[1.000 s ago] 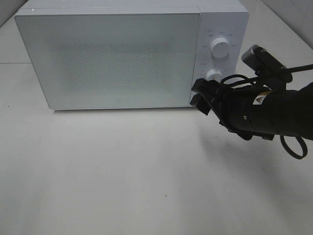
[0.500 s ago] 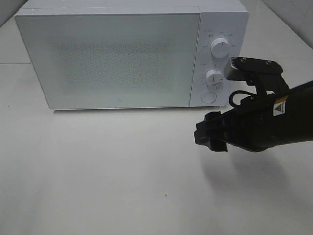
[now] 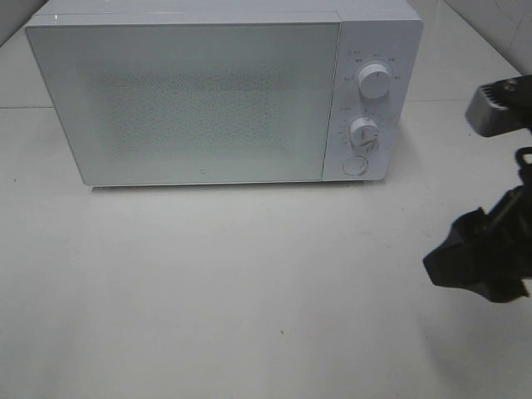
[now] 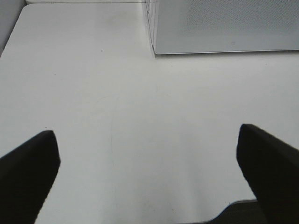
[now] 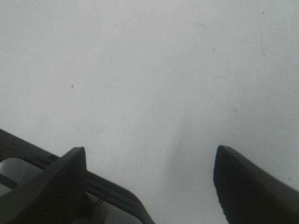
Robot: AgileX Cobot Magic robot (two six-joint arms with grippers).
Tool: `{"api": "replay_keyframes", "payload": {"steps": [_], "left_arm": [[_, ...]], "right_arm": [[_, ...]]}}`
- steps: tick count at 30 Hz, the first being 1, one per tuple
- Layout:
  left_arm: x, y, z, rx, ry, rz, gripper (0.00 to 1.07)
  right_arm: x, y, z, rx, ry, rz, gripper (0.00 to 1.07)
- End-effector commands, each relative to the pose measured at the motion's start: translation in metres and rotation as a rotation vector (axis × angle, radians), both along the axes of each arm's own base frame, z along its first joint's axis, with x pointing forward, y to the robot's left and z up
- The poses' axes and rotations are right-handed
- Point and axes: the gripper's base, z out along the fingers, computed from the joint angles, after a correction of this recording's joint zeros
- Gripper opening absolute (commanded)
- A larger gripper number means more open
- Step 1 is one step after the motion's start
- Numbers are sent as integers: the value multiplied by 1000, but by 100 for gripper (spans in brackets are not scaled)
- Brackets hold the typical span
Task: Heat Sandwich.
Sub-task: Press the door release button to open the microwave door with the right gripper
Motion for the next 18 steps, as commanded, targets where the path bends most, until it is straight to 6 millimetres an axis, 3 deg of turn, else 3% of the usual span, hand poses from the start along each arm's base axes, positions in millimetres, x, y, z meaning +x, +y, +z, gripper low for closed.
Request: {"api": "replay_keyframes", "payload": {"steps": [1, 12, 18], "left_arm": [[-2, -1, 0, -9, -20, 3, 98], [-2, -1, 0, -9, -20, 3, 98], [-2, -1, 0, -9, -20, 3, 98]], "right_arm": [[-20, -14, 15, -1, -28, -1, 74], [-92, -59, 39, 68, -160, -8, 74], [-111, -76, 39, 67, -228, -83, 74]]}}
